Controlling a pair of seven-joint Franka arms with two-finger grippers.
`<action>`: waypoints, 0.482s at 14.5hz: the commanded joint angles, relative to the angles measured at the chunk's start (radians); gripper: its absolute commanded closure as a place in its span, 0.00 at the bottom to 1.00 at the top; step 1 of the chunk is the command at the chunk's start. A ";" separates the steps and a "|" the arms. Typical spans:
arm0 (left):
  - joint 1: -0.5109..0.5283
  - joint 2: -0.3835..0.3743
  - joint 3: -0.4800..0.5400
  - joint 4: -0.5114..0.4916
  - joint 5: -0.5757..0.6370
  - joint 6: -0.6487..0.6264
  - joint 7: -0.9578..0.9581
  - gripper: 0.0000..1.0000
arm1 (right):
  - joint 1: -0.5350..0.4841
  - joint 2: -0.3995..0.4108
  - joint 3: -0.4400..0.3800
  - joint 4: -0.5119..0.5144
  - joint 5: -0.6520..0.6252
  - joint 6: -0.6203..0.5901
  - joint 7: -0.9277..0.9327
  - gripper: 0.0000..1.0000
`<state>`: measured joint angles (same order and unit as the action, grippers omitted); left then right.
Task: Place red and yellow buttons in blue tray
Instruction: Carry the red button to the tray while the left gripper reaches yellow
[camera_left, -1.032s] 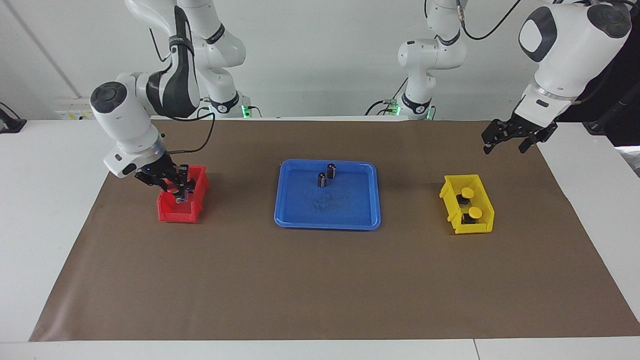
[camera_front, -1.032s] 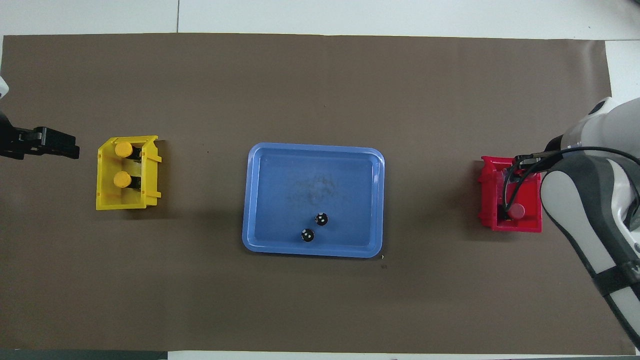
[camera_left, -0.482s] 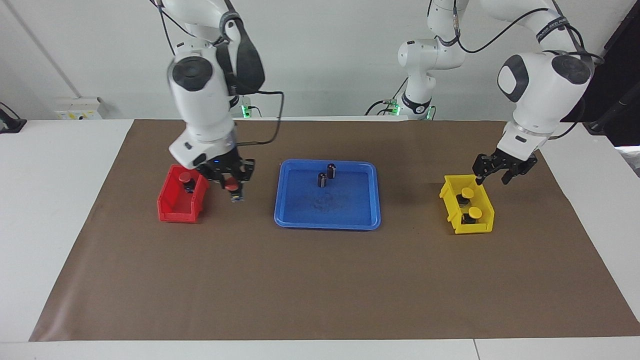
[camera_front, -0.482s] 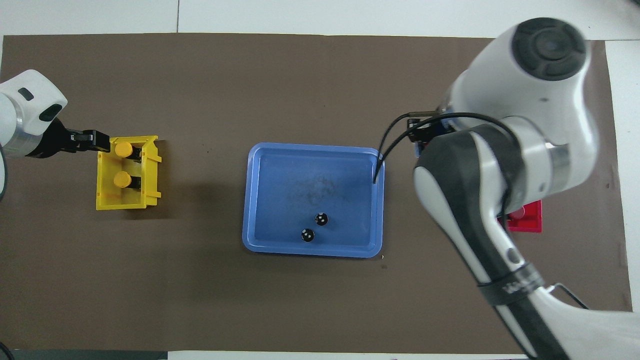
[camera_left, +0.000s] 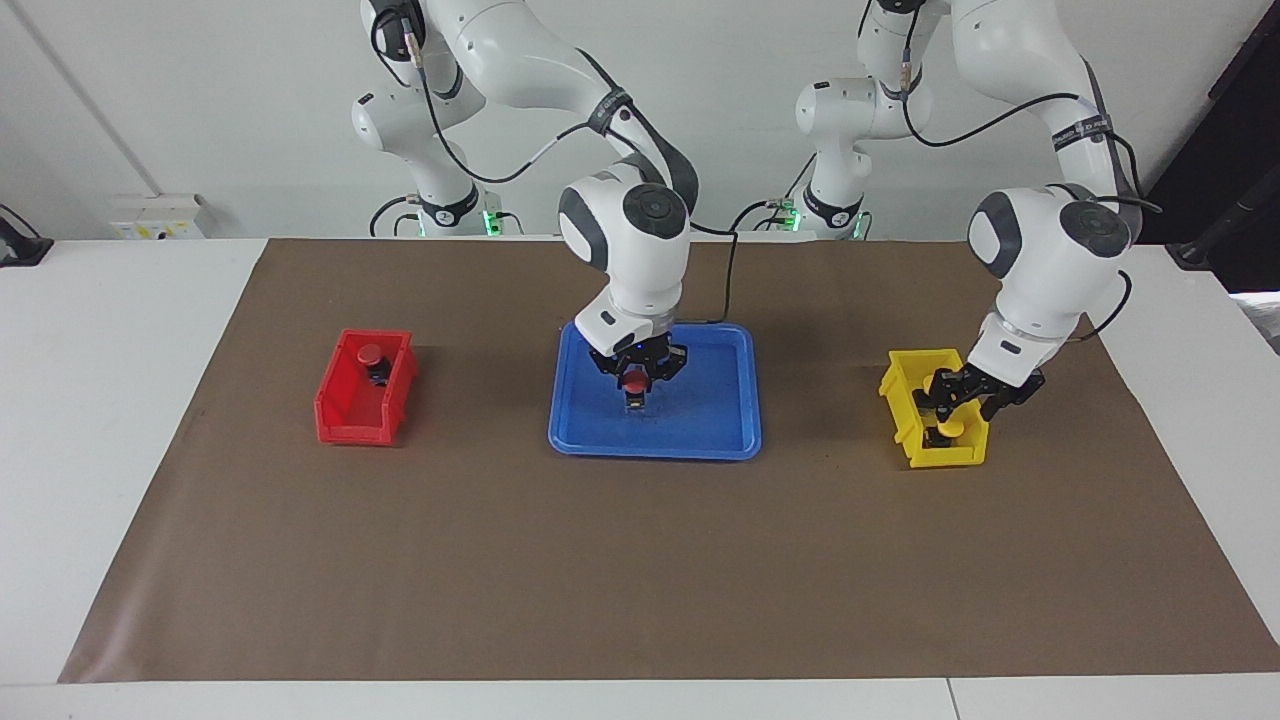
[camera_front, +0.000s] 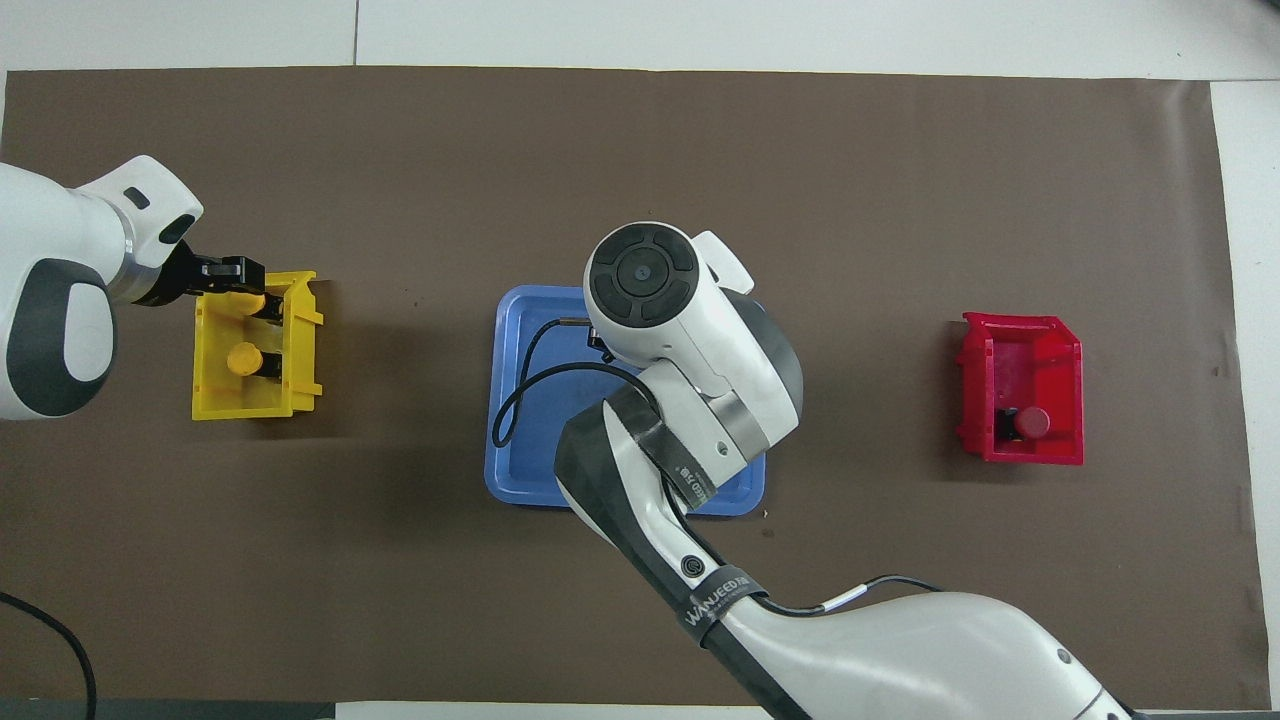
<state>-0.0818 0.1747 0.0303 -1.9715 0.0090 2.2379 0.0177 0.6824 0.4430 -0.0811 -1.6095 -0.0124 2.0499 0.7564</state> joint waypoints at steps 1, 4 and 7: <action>0.022 0.009 -0.001 -0.010 -0.011 0.026 0.011 0.30 | -0.011 -0.015 -0.002 -0.012 0.009 0.026 0.007 0.86; 0.013 0.012 -0.001 -0.013 -0.011 0.040 0.008 0.30 | 0.002 -0.013 0.000 -0.036 0.011 0.041 0.018 0.82; 0.013 0.014 -0.003 -0.039 -0.011 0.060 0.011 0.30 | 0.014 -0.013 0.000 -0.062 0.011 0.055 0.020 0.80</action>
<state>-0.0701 0.1925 0.0287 -1.9750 0.0090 2.2509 0.0180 0.6925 0.4445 -0.0830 -1.6320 -0.0096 2.0717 0.7580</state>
